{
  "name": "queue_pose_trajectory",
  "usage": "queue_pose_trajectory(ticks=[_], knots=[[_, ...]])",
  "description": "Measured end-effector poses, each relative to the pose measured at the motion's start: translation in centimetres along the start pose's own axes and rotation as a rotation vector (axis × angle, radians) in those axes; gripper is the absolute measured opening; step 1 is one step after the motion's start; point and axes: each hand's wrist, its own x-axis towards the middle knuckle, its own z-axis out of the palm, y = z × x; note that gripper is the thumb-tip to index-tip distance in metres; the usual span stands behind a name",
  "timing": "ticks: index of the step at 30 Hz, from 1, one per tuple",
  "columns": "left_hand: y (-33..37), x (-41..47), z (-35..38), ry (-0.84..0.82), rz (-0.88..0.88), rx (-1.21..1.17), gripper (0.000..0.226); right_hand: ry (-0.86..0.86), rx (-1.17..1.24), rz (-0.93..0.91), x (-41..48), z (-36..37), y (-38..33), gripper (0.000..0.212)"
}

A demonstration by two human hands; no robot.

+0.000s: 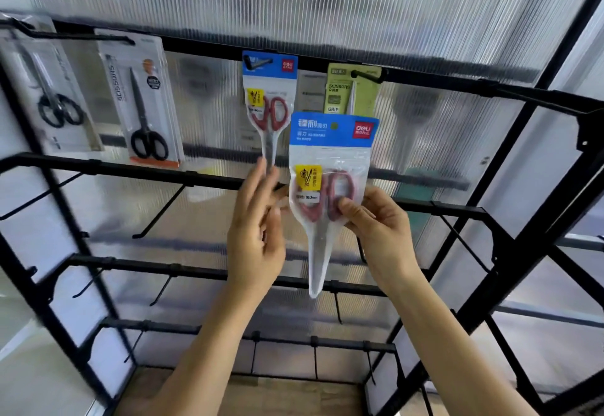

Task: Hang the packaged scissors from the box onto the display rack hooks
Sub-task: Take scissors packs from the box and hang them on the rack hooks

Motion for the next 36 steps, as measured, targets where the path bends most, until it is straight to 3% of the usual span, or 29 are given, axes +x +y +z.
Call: queue_pose_trajectory(ticks=[2,4,6,8,11,13,22,25,32,36], knots=[[1.0,0.1,-0.6,0.033,-0.341,-0.231,0.038,-0.001,-0.058,-0.028,0.0,0.5,0.1,0.017],[1.7,0.3,-1.2,-0.043,-0.498,-0.324,0.028,0.0,-0.101,-0.034,0.2,1.3,0.4,0.017],[1.9,0.3,-1.6,-0.1,-0.489,-0.267,0.017,-0.02,-0.114,-0.02,0.5,2.4,0.8,0.015],[1.8,0.4,-2.2,-0.044,-0.522,-0.255,0.012,-0.05,-0.102,-0.004,1.0,3.6,1.1,0.008],[1.4,0.9,-3.3,-0.021,-0.576,-0.292,0.012,-0.103,-0.097,-0.007,1.8,5.2,1.0,0.015],[1.0,1.2,-4.0,-0.027,-0.574,-0.302,0.01,-0.113,-0.147,-0.037,2.3,6.4,0.9,0.005],[-1.4,3.9,-7.6,0.04,-0.521,-0.325,0.015,0.013,-0.159,-0.292,4.6,10.6,-1.5,0.012],[-2.5,4.1,-8.5,0.049,-0.553,-0.323,0.018,0.054,-0.176,-0.311,5.3,10.9,-1.8,0.02],[-3.7,4.3,-8.4,0.032,-0.608,-0.36,0.017,0.055,-0.198,-0.33,5.5,11.1,-1.4,0.011],[-4.0,4.2,-8.5,0.021,-0.605,-0.369,0.019,0.043,-0.147,-0.352,5.2,11.3,-1.2,0.039]])
